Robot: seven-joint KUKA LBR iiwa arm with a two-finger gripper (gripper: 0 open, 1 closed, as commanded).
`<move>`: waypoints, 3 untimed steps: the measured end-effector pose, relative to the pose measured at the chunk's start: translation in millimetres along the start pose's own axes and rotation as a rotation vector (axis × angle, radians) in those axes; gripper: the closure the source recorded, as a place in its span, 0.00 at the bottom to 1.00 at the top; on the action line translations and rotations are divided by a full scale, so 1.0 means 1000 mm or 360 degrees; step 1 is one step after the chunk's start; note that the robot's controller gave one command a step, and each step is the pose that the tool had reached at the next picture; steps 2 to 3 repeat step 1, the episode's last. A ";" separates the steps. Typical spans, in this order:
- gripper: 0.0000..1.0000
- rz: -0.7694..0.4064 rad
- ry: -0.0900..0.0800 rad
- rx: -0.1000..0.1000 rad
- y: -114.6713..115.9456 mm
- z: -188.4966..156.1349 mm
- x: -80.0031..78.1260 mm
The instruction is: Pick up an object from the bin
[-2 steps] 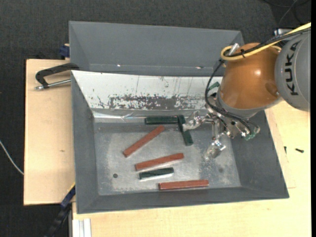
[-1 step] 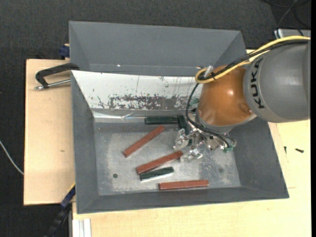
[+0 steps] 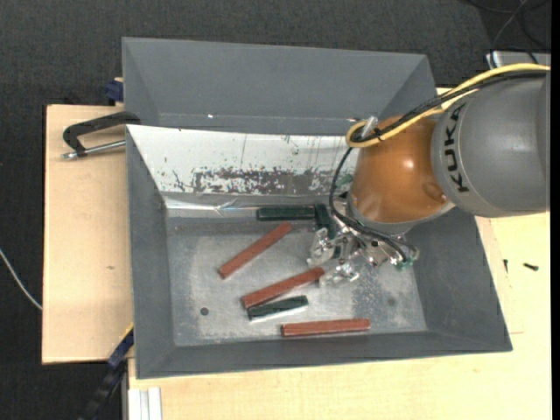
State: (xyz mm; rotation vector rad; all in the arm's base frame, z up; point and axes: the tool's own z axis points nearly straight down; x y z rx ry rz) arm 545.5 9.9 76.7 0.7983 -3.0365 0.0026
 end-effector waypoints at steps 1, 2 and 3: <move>1.00 0.0088 -0.0021 0.0005 0.006 -0.172 0.001; 1.00 0.0088 -0.0021 0.0005 0.006 -0.172 0.001; 1.00 0.0088 -0.0021 0.0005 0.006 -0.172 0.001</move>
Offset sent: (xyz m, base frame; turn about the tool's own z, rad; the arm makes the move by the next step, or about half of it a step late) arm 0.0000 0.0000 0.0000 0.0000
